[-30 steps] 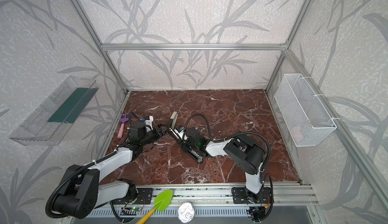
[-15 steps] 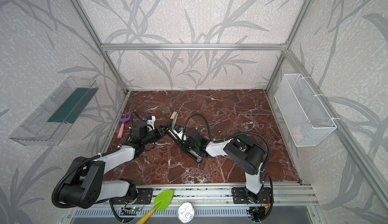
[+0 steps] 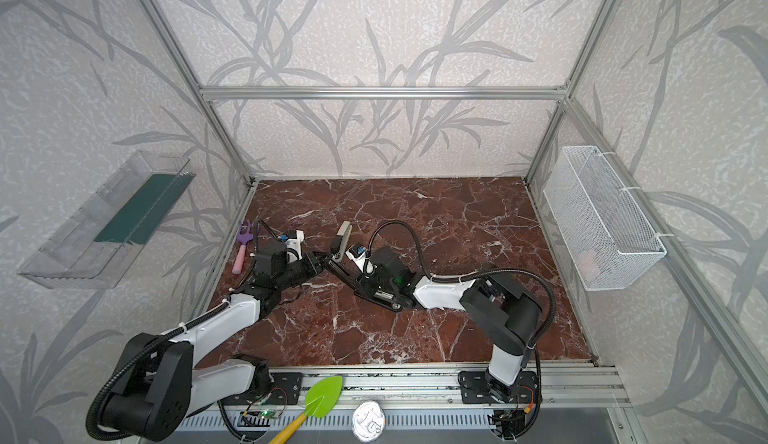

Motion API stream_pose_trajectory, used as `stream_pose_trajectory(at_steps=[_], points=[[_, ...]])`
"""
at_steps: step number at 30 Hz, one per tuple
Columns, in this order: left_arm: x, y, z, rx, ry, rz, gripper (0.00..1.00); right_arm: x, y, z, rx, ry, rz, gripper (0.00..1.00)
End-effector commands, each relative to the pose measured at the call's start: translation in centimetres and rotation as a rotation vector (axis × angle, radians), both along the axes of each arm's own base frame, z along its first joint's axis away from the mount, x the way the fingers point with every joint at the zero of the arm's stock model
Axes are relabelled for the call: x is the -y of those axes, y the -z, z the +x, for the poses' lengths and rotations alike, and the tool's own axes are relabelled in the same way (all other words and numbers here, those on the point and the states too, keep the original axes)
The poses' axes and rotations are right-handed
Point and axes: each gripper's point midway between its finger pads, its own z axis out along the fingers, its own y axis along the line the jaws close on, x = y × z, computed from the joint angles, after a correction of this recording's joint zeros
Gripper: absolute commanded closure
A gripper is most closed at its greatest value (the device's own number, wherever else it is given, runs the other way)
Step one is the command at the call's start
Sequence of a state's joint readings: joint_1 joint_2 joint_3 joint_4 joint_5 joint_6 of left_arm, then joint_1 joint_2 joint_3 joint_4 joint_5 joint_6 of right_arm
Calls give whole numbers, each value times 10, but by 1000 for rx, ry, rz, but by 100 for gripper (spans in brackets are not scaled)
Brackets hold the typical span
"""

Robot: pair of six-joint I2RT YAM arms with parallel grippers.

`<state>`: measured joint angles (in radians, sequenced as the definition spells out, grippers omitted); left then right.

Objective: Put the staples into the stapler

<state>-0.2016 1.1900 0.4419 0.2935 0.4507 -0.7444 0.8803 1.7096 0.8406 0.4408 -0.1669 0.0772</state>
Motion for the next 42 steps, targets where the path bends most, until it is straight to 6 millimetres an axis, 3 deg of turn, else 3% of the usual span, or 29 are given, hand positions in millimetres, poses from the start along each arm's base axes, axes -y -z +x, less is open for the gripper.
stream_pose_trajectory(at_steps=[1,7,16,20,30,42], points=[[-3,-19,7,62,4,46,80,27,-8,-11,-18,3,-21,50],[-8,-30,8,114,14,140,79,70,-1,-33,-75,18,-43,52],[-12,-54,2,300,20,252,79,87,13,-64,-65,-56,8,51],[-9,-59,-2,345,40,272,78,85,27,-66,-63,-85,-10,51],[0,-54,-11,351,91,336,78,74,44,-47,-41,-83,-5,52],[6,-53,-17,361,104,357,78,71,55,-56,-71,-138,-25,70]])
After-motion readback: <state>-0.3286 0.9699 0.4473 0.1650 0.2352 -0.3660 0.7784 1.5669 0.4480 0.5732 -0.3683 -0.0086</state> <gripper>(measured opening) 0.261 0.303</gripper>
